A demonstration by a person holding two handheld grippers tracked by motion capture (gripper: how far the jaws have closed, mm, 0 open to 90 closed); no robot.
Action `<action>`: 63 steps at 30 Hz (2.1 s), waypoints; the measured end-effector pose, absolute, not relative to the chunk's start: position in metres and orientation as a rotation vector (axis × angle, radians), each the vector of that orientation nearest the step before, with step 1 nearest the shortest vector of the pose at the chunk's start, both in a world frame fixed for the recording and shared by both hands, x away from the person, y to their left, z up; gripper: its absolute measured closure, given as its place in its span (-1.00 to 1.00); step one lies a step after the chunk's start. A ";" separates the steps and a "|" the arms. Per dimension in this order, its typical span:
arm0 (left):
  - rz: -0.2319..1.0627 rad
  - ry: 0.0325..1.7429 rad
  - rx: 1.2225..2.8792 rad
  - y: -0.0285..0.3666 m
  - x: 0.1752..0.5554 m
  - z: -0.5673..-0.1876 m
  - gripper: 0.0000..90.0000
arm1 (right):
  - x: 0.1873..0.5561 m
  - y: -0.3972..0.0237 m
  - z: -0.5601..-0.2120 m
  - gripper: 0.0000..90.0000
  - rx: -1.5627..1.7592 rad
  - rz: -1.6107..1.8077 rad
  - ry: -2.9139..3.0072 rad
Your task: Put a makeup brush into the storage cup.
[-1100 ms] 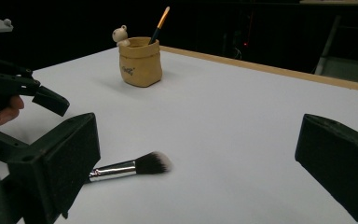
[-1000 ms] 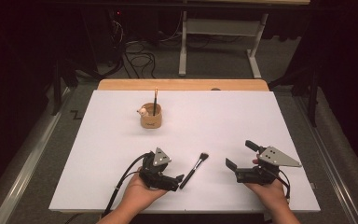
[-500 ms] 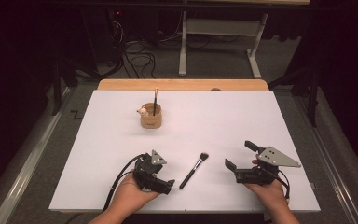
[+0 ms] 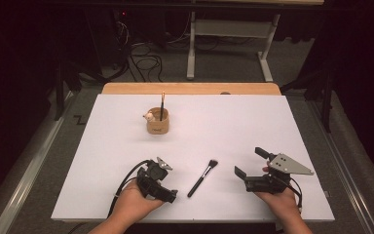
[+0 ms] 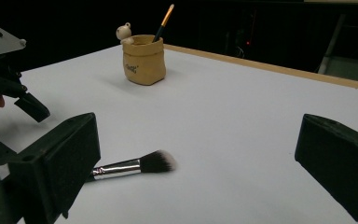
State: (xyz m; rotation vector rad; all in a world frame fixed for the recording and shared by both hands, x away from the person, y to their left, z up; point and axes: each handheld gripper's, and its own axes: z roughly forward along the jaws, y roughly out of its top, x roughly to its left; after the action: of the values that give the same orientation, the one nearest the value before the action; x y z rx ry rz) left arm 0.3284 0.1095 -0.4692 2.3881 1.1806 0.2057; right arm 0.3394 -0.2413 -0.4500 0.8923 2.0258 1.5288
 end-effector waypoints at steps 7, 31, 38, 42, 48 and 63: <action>0.177 1.170 2.425 0.102 0.329 -0.467 -0.74 | 0.339 -0.241 -0.450 -0.98 0.890 1.526 2.028; 0.126 1.100 2.502 0.065 0.336 -0.452 -0.62 | 0.338 -0.240 -0.450 -0.98 0.882 1.530 2.027; 0.106 1.074 2.541 0.056 0.338 -0.454 -0.58 | 0.338 -0.239 -0.449 -0.98 0.879 1.536 2.028; 0.074 1.077 2.536 0.050 0.340 -0.454 -0.52 | 0.338 -0.240 -0.450 -0.98 0.874 1.531 2.029; 0.046 1.055 2.565 0.042 0.344 -0.453 -0.35 | 0.338 -0.239 -0.450 -0.98 0.876 1.530 2.030; 0.022 1.056 2.579 0.030 0.353 -0.454 -0.03 | 0.338 -0.239 -0.450 -0.98 0.875 1.534 2.030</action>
State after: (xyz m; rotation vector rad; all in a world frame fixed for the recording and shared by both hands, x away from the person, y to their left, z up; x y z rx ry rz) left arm 0.3525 0.0299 -0.4537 2.5792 1.0565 0.0224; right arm 0.3383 -0.2394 -0.4498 0.8748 2.0300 1.5337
